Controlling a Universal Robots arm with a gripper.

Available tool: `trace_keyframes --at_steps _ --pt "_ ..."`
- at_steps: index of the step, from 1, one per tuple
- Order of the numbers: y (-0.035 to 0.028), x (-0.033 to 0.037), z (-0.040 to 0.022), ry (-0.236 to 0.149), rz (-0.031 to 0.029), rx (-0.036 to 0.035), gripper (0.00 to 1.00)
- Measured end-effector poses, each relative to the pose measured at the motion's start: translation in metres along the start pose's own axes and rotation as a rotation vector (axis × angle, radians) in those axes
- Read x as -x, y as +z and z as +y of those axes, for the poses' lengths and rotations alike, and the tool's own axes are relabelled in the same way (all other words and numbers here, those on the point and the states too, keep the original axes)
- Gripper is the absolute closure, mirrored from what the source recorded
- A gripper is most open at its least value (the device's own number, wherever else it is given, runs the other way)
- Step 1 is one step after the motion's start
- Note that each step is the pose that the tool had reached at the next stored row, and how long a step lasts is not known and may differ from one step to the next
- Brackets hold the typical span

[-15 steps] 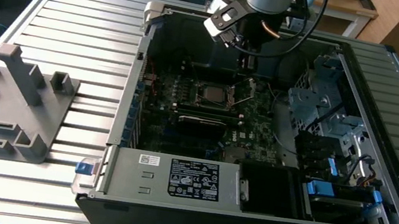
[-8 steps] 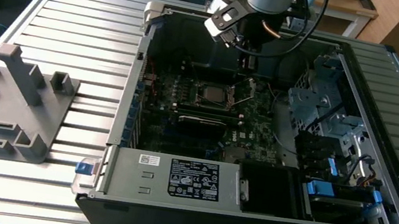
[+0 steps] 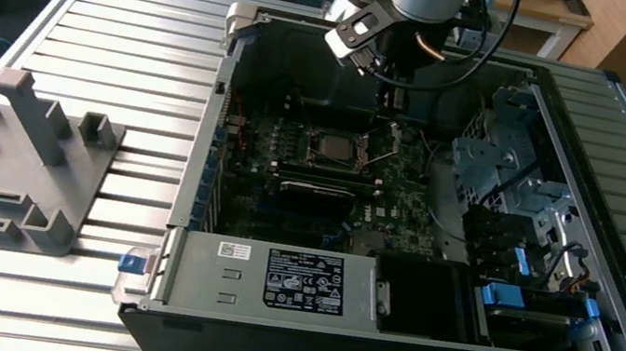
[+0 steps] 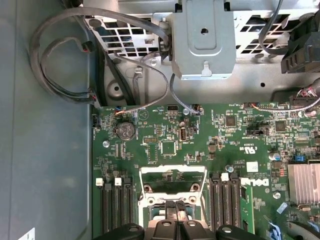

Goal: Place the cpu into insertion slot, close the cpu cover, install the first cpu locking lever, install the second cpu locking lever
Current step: 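Close the cpu cover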

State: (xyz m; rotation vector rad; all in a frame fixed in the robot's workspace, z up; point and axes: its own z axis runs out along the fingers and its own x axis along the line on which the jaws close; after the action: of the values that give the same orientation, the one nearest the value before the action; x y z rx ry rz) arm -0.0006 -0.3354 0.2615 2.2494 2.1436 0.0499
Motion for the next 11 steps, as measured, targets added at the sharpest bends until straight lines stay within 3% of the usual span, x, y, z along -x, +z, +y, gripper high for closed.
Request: trace_keyframes --at_steps 6,11 --pt "0.0001 -0.0001 0.0016 0.0 0.0001 0.0001 0.89" --pt "0.0007 -0.0006 0.0096 0.0 -0.0001 0.0 0.89"
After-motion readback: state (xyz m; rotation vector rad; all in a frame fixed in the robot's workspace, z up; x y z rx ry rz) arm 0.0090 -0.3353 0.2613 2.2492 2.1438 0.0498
